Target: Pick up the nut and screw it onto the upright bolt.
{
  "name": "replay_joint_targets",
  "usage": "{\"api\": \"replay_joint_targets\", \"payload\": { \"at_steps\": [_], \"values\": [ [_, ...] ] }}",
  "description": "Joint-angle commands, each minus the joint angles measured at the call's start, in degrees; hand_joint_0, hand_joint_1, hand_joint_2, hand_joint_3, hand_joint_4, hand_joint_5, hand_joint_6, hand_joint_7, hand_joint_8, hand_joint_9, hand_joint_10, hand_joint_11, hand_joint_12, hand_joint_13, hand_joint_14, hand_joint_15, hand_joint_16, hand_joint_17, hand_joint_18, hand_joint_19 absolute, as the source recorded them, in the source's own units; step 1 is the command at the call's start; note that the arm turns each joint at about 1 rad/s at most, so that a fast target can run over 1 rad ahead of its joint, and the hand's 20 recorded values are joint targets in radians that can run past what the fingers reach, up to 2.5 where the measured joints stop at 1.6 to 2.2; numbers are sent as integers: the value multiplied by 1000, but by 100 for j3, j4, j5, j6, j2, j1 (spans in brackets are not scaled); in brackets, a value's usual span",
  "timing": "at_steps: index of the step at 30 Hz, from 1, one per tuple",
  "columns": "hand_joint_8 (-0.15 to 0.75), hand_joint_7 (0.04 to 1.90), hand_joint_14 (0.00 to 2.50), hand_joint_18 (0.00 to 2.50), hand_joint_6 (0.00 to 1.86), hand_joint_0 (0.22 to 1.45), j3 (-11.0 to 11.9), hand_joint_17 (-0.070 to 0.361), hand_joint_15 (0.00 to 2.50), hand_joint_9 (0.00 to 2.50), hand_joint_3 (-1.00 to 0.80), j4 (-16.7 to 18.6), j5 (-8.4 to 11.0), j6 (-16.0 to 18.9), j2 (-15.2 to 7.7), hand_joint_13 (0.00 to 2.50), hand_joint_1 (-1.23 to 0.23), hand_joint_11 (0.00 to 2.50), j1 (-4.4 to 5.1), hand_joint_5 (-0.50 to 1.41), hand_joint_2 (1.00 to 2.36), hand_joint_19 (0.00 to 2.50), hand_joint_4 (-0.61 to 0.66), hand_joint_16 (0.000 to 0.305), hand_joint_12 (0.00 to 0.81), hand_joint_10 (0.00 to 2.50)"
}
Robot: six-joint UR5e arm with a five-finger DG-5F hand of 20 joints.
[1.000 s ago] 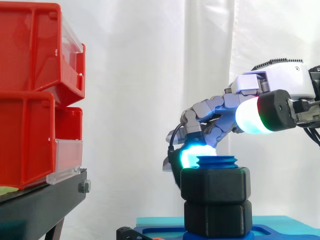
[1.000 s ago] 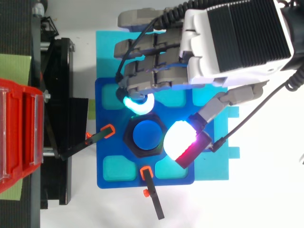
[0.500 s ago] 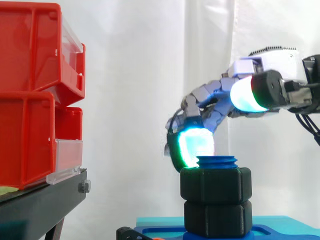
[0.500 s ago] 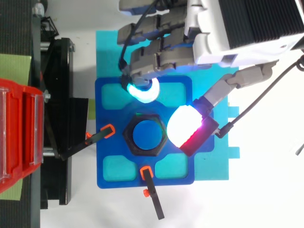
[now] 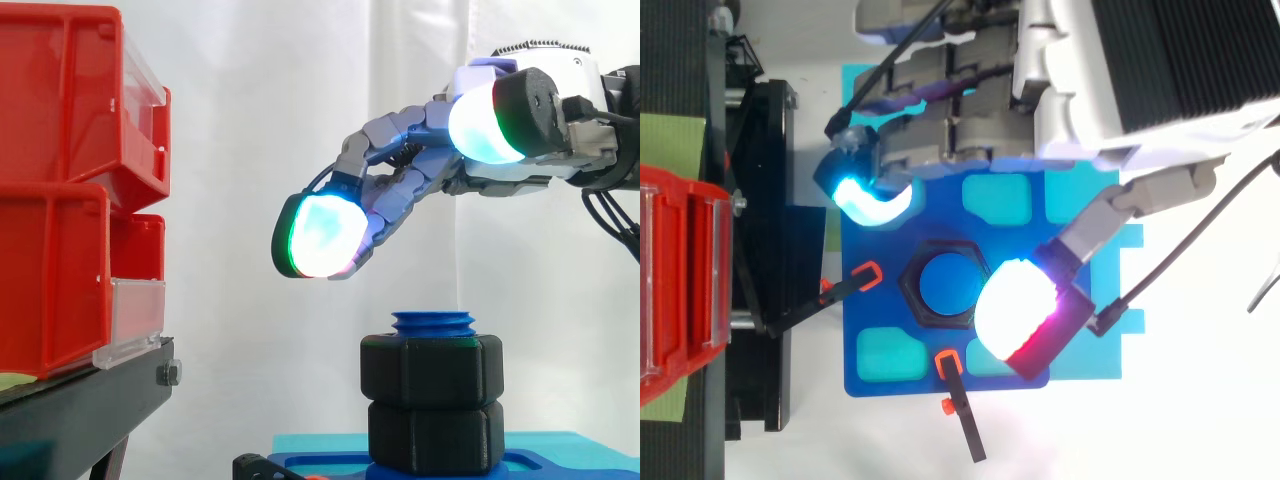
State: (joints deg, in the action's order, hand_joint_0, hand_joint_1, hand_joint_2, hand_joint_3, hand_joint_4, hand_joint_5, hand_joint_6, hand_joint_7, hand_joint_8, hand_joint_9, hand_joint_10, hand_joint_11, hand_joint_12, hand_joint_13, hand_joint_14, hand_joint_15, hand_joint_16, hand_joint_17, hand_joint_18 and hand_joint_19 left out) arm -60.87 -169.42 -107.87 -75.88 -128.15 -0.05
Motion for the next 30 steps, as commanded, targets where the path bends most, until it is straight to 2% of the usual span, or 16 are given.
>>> {"api": "replay_joint_targets", "payload": {
  "at_steps": [1,2,6,12,21,23,30],
  "values": [
    [221,607,0,136,501,487,-66,77,0,633,-500,-3,222,3,0,464,-151,0,137,-155,1000,0,175,34,304,0],
    [222,584,0,127,501,486,-83,78,0,626,-500,-12,292,3,0,451,-148,0,189,-169,1000,0,170,35,304,0],
    [214,560,0,96,501,484,-171,79,0,569,-500,23,371,12,-17,429,-141,0,321,-193,1000,0,137,35,307,0],
    [208,557,0,25,500,478,-171,83,0,490,-500,-39,407,38,-17,347,-113,0,400,-199,1000,0,133,37,323,0],
    [220,607,0,7,501,481,-171,83,0,487,-500,-144,459,21,-26,337,-94,0,409,-170,1000,0,174,37,328,0],
    [224,630,0,6,501,481,-180,83,0,489,-500,-197,459,21,-26,336,-93,0,374,-162,1000,0,182,37,329,0],
    [234,692,0,3,502,484,-233,83,0,494,-500,-311,468,30,-26,336,-97,0,339,-144,1000,0,201,37,331,0]
  ]
}}
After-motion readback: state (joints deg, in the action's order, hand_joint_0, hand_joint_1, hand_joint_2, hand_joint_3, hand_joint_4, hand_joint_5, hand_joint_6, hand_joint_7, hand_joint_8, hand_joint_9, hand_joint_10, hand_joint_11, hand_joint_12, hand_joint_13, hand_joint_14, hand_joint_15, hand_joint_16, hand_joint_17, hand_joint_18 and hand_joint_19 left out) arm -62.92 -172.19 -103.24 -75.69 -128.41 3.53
